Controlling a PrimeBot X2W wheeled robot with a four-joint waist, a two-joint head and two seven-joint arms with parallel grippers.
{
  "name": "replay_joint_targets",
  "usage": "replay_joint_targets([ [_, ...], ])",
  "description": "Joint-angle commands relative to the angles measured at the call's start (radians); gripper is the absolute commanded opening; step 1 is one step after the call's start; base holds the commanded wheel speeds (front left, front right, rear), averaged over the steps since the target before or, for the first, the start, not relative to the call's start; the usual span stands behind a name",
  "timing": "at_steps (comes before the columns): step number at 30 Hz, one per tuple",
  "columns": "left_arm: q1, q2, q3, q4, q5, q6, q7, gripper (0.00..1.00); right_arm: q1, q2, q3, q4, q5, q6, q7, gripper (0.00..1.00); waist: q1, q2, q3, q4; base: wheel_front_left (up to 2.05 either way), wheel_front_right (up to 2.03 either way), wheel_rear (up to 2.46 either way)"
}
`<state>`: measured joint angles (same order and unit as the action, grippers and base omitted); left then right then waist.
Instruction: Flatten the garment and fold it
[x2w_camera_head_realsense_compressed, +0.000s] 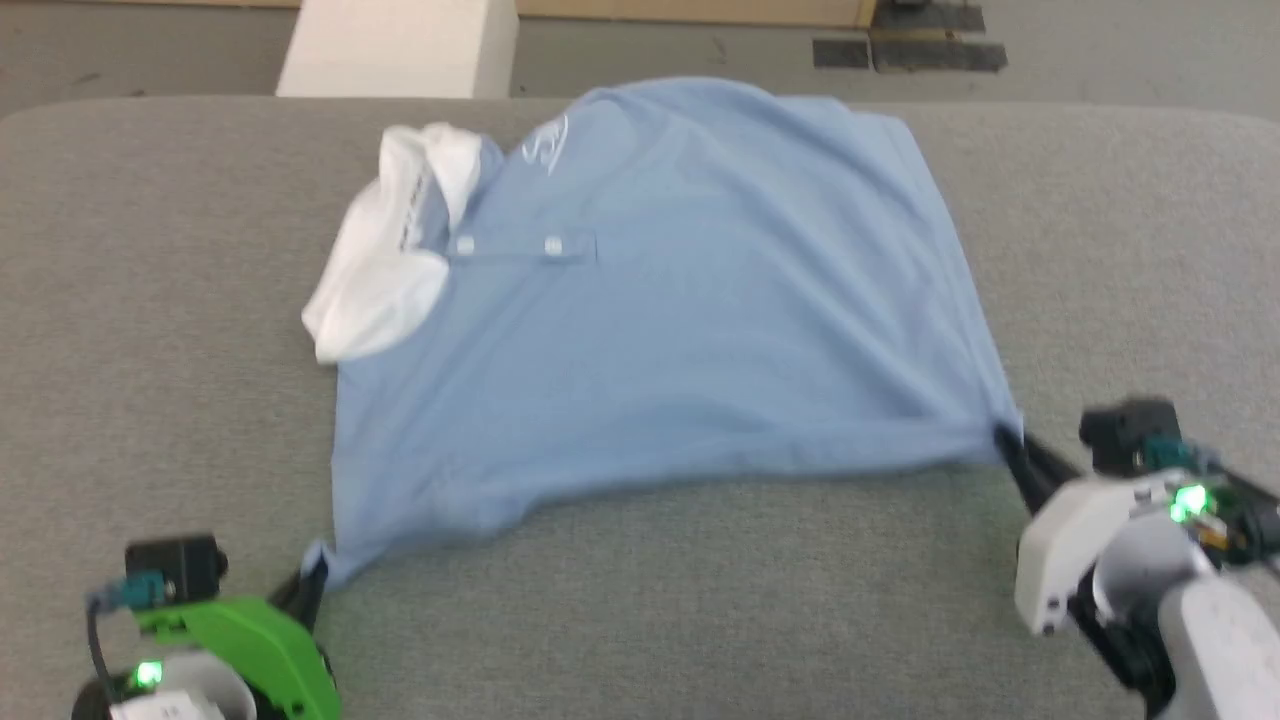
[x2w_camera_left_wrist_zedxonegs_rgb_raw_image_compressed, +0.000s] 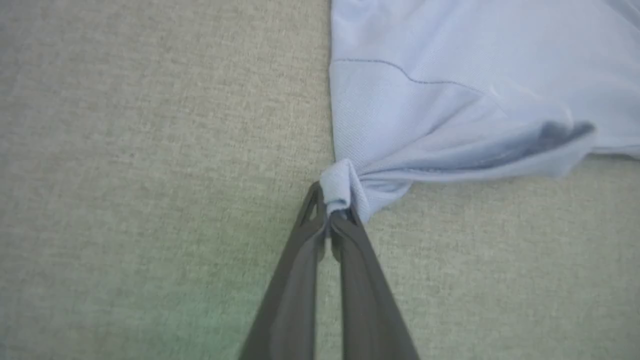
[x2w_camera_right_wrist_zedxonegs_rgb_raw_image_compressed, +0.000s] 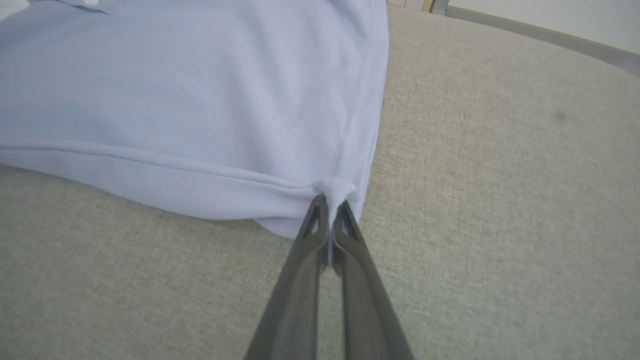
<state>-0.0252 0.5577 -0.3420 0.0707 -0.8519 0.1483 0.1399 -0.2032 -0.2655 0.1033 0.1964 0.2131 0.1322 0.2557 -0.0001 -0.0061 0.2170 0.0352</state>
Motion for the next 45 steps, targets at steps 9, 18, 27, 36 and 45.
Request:
replay_joint_targets([
  [9, 0.122, 0.016, -0.02, 0.019, 0.04, 0.068, -0.024, 0.0, 0.27, 0.114, -0.127, -0.125, 0.055, -0.002, 0.18, 0.0, 0.0001, 0.0061, -0.061, 0.036, 0.0, 0.0, 0.0],
  [18, 0.17, -0.016, -0.001, -0.015, 0.11, 0.121, -0.195, 0.0, 0.404, 0.174, -0.185, -0.274, 0.025, -0.002, 0.139, 0.0, 0.0001, 0.0061, -0.072, 0.017, 0.0, 0.0, 0.0],
  [27, 0.035, -0.072, -0.011, -0.019, 0.319, 0.147, -0.394, 0.0, 0.346, 0.126, -0.106, -0.209, -0.007, -0.002, -0.232, 0.0, 0.0001, 0.0061, -0.055, 0.009, 0.0, 0.0, 0.0],
  [36, -0.199, -0.068, -0.016, 0.032, 0.419, 0.076, -0.399, 0.0, 0.183, 0.084, -0.064, -0.161, -0.026, -0.002, -0.241, 0.0, 0.0001, 0.0061, 0.006, -0.007, 0.0, 0.0, 0.0],
  [45, -0.439, -0.042, -0.032, 0.164, 0.425, -0.007, -0.322, 0.0, 0.004, 0.046, -0.038, -0.105, -0.014, -0.002, -0.11, 0.0, 0.0001, 0.0061, 0.12, -0.029, 0.0, 0.0, 0.0],
])
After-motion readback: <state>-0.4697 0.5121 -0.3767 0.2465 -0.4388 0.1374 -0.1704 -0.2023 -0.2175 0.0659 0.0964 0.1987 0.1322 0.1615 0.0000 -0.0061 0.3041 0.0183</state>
